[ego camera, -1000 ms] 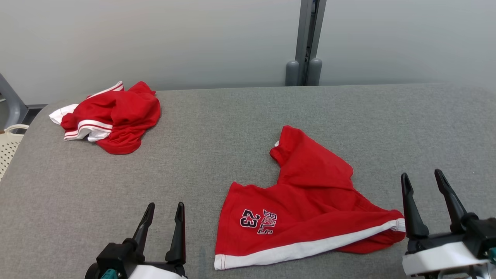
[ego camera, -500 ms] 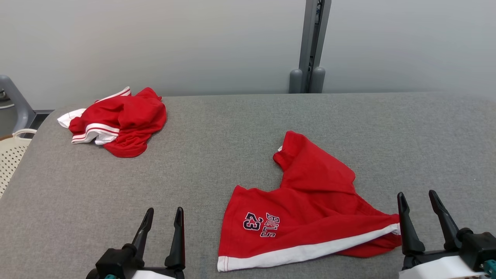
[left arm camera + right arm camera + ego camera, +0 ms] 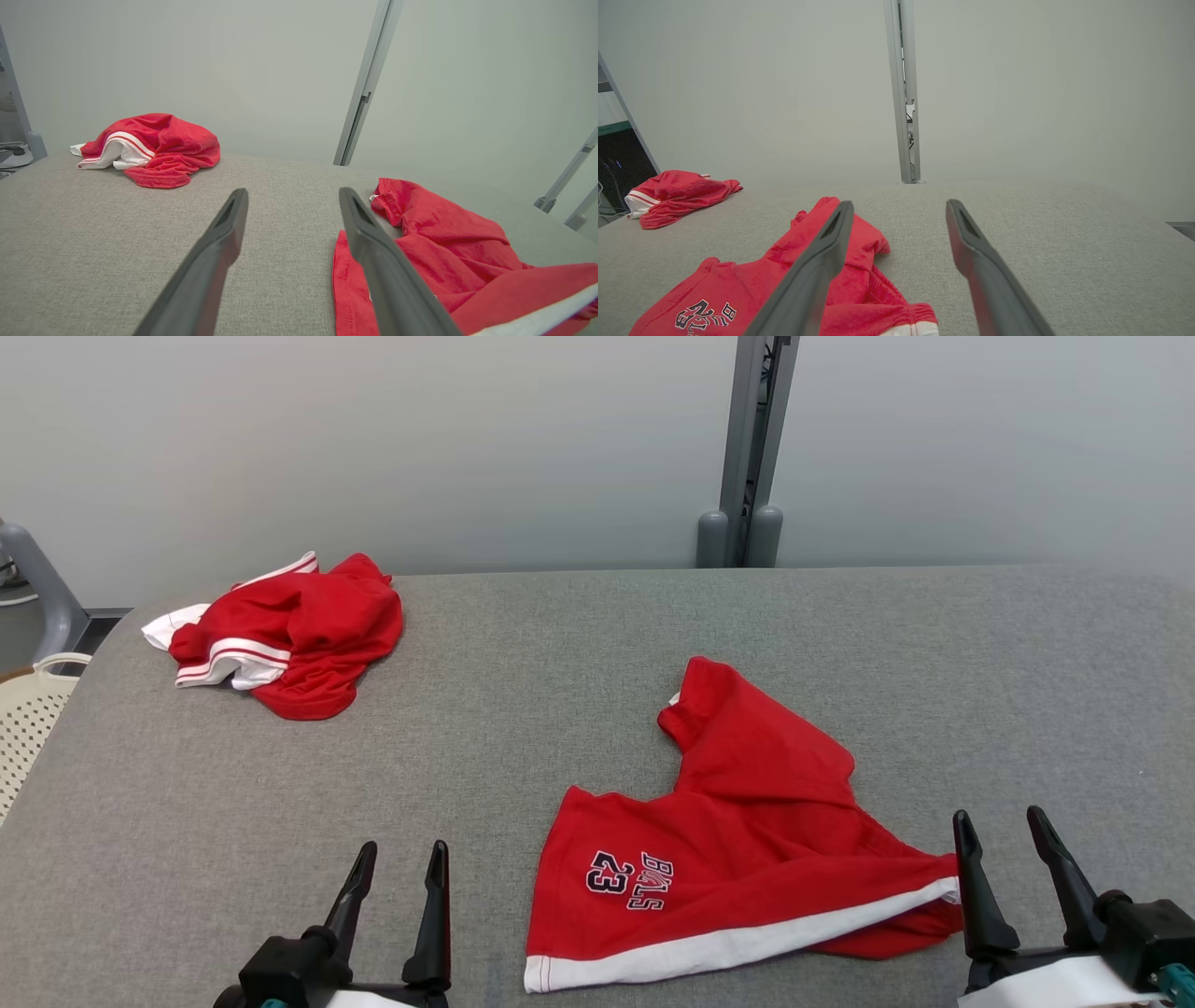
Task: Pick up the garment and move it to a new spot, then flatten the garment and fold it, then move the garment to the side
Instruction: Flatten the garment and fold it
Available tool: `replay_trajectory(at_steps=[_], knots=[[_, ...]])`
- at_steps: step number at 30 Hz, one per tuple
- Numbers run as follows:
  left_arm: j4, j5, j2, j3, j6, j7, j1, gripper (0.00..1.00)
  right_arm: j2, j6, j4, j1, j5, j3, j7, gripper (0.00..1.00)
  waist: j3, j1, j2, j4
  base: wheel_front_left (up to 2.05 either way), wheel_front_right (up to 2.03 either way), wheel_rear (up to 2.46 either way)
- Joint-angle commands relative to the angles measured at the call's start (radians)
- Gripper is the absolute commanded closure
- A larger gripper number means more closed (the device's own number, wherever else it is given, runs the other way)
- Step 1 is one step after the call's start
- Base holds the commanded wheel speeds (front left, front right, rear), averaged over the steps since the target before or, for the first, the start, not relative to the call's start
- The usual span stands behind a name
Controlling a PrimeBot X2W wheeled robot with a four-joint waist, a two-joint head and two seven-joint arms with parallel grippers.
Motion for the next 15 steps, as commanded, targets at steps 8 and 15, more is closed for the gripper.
replay_trajectory(at_steps=[8, 15], knots=[[0.008, 0.006, 0.004, -0.008, -0.004, 0.000, 0.009, 0.00, -0.004, 0.000, 0.041, -0.007, -0.003, -0.002, 0.043, 0.00, -0.001, 0.0000, 0.0000, -0.001, 0.00, 0.00, 0.00], [0.014, 0.007, 0.004, -0.020, -0.007, 0.000, 0.012, 0.00, -0.088, 0.000, 0.012, 0.030, 0.009, 0.019, 0.198, 0.00, 0.007, 0.0000, 0.0000, 0.006, 0.00, 0.00, 0.00]])
